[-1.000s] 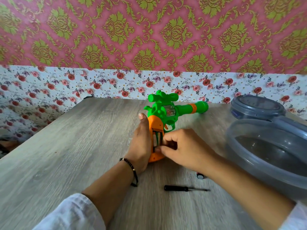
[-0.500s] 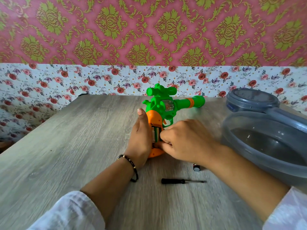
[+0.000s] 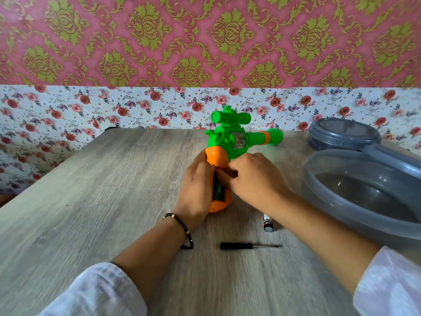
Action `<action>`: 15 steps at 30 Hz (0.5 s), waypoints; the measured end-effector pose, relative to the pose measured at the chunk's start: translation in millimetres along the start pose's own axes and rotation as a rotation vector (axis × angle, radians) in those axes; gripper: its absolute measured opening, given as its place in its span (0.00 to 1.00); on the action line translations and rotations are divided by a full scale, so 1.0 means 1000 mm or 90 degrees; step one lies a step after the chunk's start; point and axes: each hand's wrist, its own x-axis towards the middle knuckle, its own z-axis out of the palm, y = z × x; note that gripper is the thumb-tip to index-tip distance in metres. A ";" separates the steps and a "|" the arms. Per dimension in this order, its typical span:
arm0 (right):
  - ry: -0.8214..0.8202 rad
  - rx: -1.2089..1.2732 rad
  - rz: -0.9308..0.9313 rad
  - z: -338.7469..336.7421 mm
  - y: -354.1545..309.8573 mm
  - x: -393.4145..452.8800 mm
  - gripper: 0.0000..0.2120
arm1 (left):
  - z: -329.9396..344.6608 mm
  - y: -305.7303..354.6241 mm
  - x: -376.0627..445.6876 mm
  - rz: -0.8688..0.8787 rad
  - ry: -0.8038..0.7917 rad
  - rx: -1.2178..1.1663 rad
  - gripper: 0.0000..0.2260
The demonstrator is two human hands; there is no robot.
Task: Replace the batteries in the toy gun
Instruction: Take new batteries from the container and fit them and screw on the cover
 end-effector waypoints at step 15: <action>-0.164 -0.019 0.054 -0.032 0.011 0.015 0.19 | 0.003 -0.010 0.000 0.021 0.009 0.142 0.08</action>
